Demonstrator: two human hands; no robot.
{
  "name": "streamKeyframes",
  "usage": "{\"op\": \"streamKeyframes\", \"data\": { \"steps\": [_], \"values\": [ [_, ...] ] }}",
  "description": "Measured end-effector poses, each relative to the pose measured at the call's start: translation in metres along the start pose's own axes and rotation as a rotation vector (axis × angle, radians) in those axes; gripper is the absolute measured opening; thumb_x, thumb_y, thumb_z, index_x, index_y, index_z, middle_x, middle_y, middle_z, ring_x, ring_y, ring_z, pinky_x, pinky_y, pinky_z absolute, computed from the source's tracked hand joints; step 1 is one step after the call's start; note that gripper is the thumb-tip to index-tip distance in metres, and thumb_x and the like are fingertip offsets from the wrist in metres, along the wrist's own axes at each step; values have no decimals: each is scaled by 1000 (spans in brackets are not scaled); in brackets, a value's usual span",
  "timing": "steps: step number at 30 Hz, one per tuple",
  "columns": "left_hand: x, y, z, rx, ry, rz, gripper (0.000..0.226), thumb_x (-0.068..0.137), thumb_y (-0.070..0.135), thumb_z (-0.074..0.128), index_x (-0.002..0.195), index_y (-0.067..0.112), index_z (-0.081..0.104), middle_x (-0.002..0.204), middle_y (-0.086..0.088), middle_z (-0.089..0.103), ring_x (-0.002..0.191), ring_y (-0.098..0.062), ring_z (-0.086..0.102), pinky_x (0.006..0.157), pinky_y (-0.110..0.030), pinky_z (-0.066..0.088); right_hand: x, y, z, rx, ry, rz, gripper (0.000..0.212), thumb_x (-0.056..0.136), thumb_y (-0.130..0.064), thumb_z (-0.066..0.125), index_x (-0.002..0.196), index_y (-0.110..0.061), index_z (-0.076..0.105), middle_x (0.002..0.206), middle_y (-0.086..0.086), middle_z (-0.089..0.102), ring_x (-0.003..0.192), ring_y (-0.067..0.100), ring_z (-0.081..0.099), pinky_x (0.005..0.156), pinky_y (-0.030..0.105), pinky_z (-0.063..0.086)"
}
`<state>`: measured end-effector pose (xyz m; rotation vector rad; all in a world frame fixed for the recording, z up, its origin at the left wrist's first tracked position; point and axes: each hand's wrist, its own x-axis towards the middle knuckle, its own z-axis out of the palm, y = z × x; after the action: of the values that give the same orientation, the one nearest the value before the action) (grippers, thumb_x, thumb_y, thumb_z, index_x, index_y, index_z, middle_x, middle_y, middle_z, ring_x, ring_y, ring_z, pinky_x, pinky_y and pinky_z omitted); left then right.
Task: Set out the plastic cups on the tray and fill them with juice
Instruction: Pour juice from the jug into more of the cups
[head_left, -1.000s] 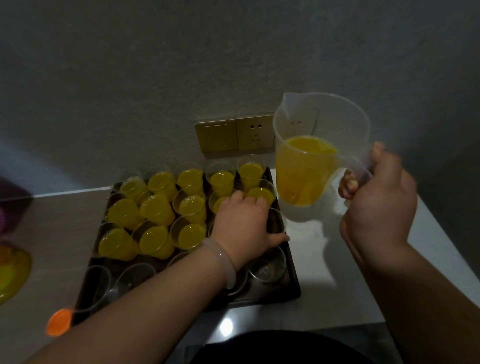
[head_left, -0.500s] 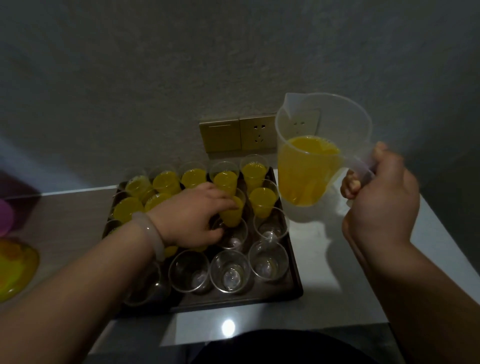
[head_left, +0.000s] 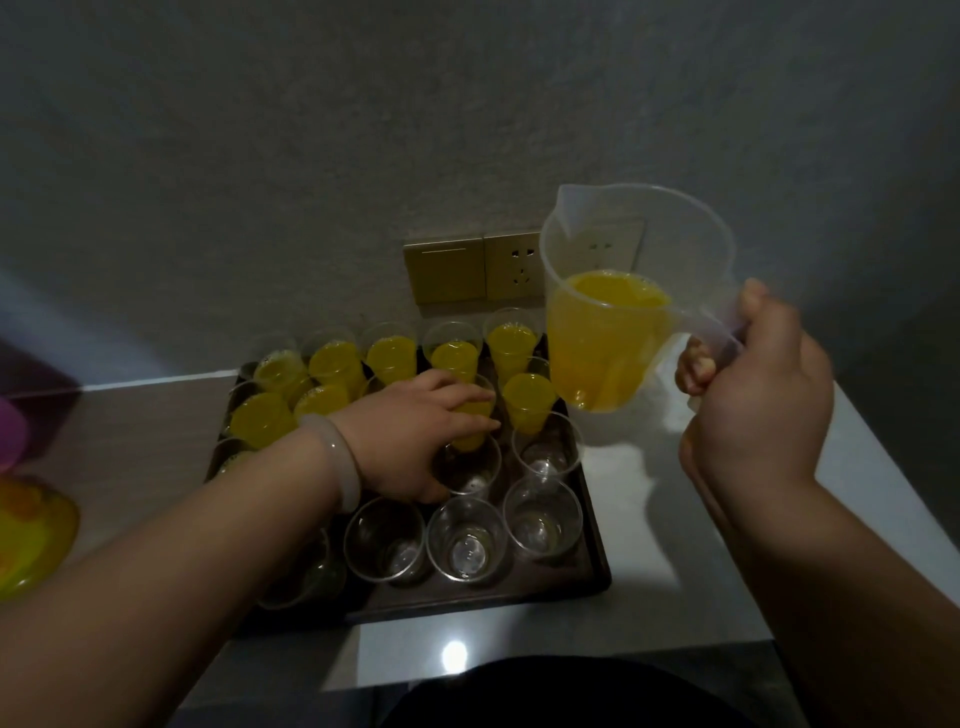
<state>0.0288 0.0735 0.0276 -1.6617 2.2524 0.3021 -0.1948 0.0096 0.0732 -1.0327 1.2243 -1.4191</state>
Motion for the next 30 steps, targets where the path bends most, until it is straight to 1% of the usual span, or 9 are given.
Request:
{"op": "streamKeyframes", "data": {
  "steps": [6, 8, 13, 16, 19, 21, 23, 26, 30],
  "values": [
    [5, 1, -6, 33, -4, -7, 81, 76, 52, 69, 145, 35, 30, 156, 8, 12, 141, -19, 11, 110, -35, 27, -2, 0, 0, -6, -19, 31, 39, 83, -45, 45, 47, -31, 55, 57, -5, 46, 60, 11, 46, 62, 37, 36],
    [6, 1, -8, 34, 4, -8, 81, 76, 51, 69, 145, 35, 31, 155, 7, 14, 140, -18, 14, 109, -34, 27, -3, -1, -1, -13, -23, 29, 40, 85, -44, 45, 48, -30, 54, 57, -4, 45, 59, 11, 45, 61, 36, 35],
    [7, 0, -10, 51, 5, -2, 79, 75, 53, 69, 144, 36, 33, 154, 7, 18, 139, -19, 16, 109, -35, 29, -2, 0, -1, -5, -7, 12, 41, 91, -39, 46, 54, -24, 50, 57, -4, 47, 59, 11, 46, 57, 32, 36],
    [7, 2, -8, 71, -6, 9, 79, 75, 54, 68, 143, 37, 33, 154, 6, 18, 139, -20, 17, 109, -36, 30, 0, 1, -1, -9, 12, 5, 42, 96, -35, 46, 56, -23, 50, 52, -10, 51, 56, 3, 48, 54, 22, 39],
    [6, 4, -8, 90, -4, 9, 79, 76, 53, 68, 144, 36, 33, 154, 6, 18, 139, -19, 16, 109, -35, 29, 0, 2, -2, -20, 7, 10, 40, 94, -37, 46, 56, -24, 52, 56, -9, 51, 60, 4, 50, 60, 28, 40],
    [4, 3, -7, 92, 1, 13, 78, 75, 54, 69, 143, 37, 34, 154, 6, 19, 139, -19, 17, 110, -36, 31, -1, 1, -1, 3, 2, 13, 43, 92, -37, 47, 52, -25, 55, 54, -10, 51, 57, 3, 49, 59, 29, 38],
    [3, 3, -6, 91, -1, 13, 78, 73, 55, 69, 142, 37, 35, 154, 6, 20, 138, -19, 18, 110, -36, 31, -2, 0, -2, -4, 0, 14, 45, 96, -34, 46, 53, -25, 52, 49, -12, 51, 51, 0, 46, 57, 25, 38],
    [2, 4, -6, 108, -14, 7, 80, 73, 55, 69, 143, 35, 35, 154, 6, 20, 138, -20, 17, 111, -37, 30, -3, -3, -2, -18, -3, -6, 39, 99, -29, 44, 60, -25, 47, 43, -19, 49, 46, -5, 46, 49, 13, 36],
    [1, 5, -9, 90, -9, -9, 83, 73, 54, 70, 144, 32, 33, 153, 6, 23, 138, -19, 20, 110, -36, 31, -2, -2, 0, 0, -2, -5, 40, 98, -31, 46, 58, -25, 50, 46, -19, 50, 49, -4, 48, 50, 14, 38]
  ]
}}
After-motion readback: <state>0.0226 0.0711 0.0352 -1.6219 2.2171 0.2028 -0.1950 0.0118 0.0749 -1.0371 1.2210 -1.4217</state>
